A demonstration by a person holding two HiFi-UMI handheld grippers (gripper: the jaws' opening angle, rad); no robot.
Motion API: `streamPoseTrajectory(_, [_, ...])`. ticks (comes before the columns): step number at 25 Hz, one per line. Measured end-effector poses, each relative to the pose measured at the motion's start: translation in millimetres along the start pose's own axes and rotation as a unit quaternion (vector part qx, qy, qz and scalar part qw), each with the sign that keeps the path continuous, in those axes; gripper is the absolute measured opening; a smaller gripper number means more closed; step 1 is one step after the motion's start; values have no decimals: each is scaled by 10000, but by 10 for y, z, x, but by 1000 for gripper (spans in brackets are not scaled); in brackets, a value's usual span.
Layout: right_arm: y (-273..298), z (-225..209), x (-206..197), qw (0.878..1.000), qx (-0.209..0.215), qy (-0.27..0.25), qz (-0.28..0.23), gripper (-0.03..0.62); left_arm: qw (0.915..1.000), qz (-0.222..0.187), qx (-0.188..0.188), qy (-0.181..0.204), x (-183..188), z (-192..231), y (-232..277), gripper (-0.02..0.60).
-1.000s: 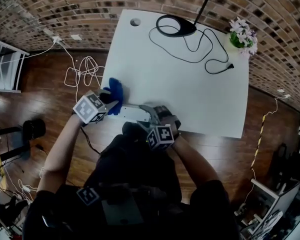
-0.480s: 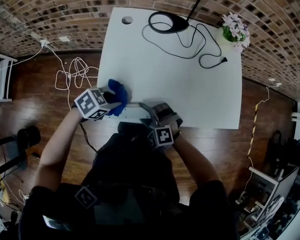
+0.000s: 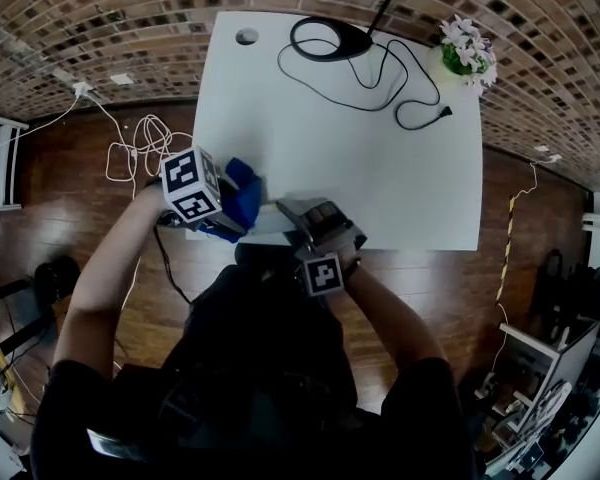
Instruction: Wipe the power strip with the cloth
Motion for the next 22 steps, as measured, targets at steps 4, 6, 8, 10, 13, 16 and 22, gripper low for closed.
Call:
streamPoseTrajectory(4, [13, -3, 1, 10000, -56, 64, 36, 265, 9978, 615, 130, 209, -127, 99, 275, 285])
streamPoseTrajectory(6, [2, 4, -27, 9999, -52, 99, 23, 265, 9983, 530, 60, 243, -78, 77, 310, 276])
streamPoseTrajectory(8, [-21, 1, -59, 9998, -85, 171, -25, 267, 9981, 525, 65, 307, -28, 60, 332, 249])
streamPoseTrajectory(10, [-30, 4, -74, 9996, -93, 244, -87, 266, 9976, 568, 137, 380, -15, 51, 360, 238])
streamPoseTrajectory(13, [-39, 0, -80, 9980, 73, 561, -273, 277, 9962, 505, 439, 560, 11, 14, 350, 229])
streamPoseTrajectory(16, [-115, -66, -144, 9927, 140, 1096, -487, 322, 9859, 643, 1162, 1015, 76, -30, 266, 224])
streamPoseTrajectory(22, [-104, -178, -362, 9558, 313, 2844, -670, 324, 9409, 1155, 2534, 1925, -13, 139, 307, 227])
Point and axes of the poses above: the fingertips, and each gripper's own axes: y forward along the fingers, z to its left, x out of its top, the point moved 2 cm from there along -y, backward along the fingers, and after that the axes turned 5 degrees about y, right-handed, at the moved point
